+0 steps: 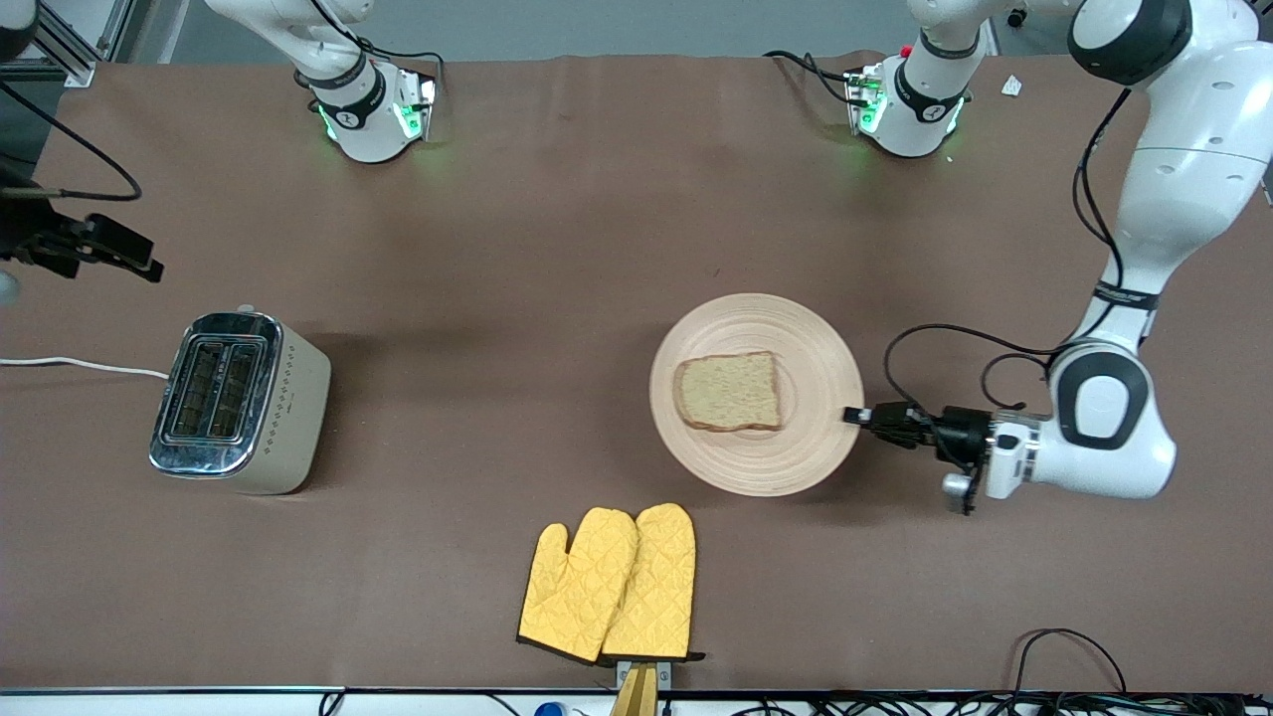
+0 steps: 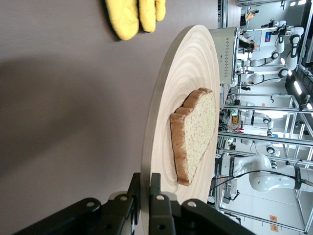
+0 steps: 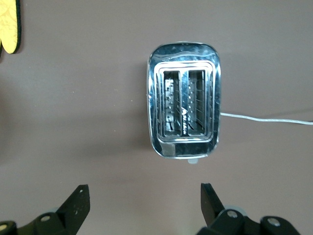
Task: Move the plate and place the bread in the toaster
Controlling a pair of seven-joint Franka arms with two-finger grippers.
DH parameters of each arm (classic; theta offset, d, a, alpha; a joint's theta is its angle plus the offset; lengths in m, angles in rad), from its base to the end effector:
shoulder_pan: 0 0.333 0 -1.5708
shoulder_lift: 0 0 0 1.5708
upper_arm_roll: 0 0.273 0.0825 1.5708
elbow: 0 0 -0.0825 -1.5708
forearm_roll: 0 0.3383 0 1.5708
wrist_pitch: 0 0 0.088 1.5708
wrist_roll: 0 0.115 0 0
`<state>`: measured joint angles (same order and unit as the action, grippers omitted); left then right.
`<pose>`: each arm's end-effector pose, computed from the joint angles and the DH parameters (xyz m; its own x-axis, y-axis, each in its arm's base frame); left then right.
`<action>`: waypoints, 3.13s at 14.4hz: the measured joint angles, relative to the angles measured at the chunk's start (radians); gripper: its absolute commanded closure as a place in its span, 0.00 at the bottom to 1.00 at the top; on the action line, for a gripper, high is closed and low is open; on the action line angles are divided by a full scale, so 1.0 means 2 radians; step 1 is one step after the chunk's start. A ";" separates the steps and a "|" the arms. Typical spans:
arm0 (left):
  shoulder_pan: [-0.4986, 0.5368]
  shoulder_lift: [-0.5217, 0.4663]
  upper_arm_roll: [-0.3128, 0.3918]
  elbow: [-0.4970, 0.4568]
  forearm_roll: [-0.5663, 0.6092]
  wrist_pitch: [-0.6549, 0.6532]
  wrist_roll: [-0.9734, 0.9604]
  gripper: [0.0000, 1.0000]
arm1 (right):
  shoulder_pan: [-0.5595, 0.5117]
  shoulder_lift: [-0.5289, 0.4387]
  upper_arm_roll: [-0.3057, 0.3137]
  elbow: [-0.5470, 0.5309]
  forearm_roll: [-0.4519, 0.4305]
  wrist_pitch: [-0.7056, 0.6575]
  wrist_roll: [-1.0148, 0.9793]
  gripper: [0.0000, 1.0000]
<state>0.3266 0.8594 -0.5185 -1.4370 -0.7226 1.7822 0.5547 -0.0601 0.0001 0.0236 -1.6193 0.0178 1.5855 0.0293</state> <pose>0.6113 -0.1248 0.2358 0.9432 -0.3320 -0.0112 -0.1280 -0.3946 0.9099 0.5082 -0.0165 0.5541 0.9972 -0.0660 -0.0344 -0.0666 -0.9976 -0.0168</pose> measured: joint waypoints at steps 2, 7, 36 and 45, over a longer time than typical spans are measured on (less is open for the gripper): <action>-0.033 -0.001 -0.004 -0.001 0.000 0.026 -0.005 1.00 | 0.013 0.003 0.001 -0.033 0.004 0.041 0.007 0.00; -0.126 0.013 -0.004 -0.026 -0.019 0.154 -0.006 1.00 | 0.072 0.036 0.004 -0.082 0.016 0.136 0.104 0.00; -0.193 -0.072 0.085 -0.031 0.030 0.255 -0.309 0.00 | 0.261 0.188 0.002 -0.244 0.053 0.482 0.244 0.35; -0.185 -0.224 0.097 -0.003 0.335 0.044 -0.506 0.00 | 0.277 0.201 0.002 -0.243 0.053 0.488 0.244 0.54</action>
<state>-0.0434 0.4123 -0.3240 -1.4435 -0.0527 1.8708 -0.4576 0.4932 0.4012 0.0282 -2.1061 0.1238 2.5609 0.5178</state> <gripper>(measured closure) 0.000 0.537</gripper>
